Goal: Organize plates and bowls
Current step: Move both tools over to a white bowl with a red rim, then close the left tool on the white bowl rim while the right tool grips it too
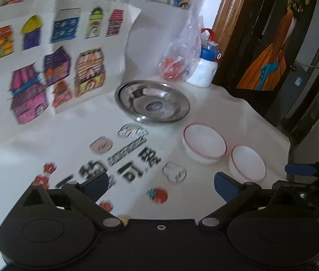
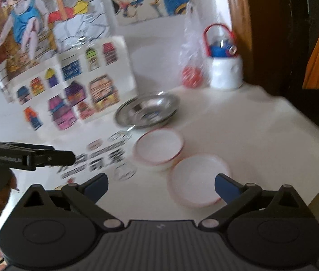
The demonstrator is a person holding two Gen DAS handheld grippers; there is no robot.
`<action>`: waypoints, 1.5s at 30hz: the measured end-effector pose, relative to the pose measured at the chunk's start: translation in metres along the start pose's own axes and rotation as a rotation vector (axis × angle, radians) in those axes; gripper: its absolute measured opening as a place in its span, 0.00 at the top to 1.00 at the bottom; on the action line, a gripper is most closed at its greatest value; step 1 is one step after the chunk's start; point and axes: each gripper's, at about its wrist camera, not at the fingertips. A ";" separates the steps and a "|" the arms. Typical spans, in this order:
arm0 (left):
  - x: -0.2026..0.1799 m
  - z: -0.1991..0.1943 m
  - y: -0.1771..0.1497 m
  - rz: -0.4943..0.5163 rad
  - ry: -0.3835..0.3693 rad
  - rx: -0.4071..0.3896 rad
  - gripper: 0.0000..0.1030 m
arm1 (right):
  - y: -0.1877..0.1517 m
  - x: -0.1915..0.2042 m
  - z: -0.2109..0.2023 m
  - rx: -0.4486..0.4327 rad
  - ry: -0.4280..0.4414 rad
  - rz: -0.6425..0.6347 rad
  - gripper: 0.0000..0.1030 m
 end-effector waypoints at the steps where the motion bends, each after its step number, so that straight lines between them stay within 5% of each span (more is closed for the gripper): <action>1: -0.004 0.008 0.006 0.005 0.006 0.001 0.02 | 0.002 -0.005 0.005 -0.003 -0.009 0.000 0.00; 14: -0.021 0.099 0.042 -0.017 0.031 0.088 0.02 | 0.028 -0.039 0.089 0.080 -0.017 -0.032 0.01; 20: -0.018 0.122 0.042 -0.030 0.052 0.136 0.02 | 0.029 -0.038 0.112 0.133 0.002 -0.071 0.18; 29: -0.021 0.131 0.038 -0.026 0.041 0.177 0.11 | 0.029 -0.031 0.124 0.167 0.038 -0.099 0.30; 38: -0.027 0.138 0.038 -0.035 0.023 0.199 0.30 | 0.032 -0.029 0.133 0.187 0.104 -0.082 0.66; 45: -0.032 0.139 0.040 -0.058 -0.027 0.222 0.62 | 0.033 -0.028 0.136 0.206 0.152 -0.034 0.83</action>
Point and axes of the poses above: each gripper's, at about its wrist camera, not at the fingertips, and z roughly the way its jaws point, x to its left, y to its top, and after that the axes turned 9 degrees about -z, right-handed
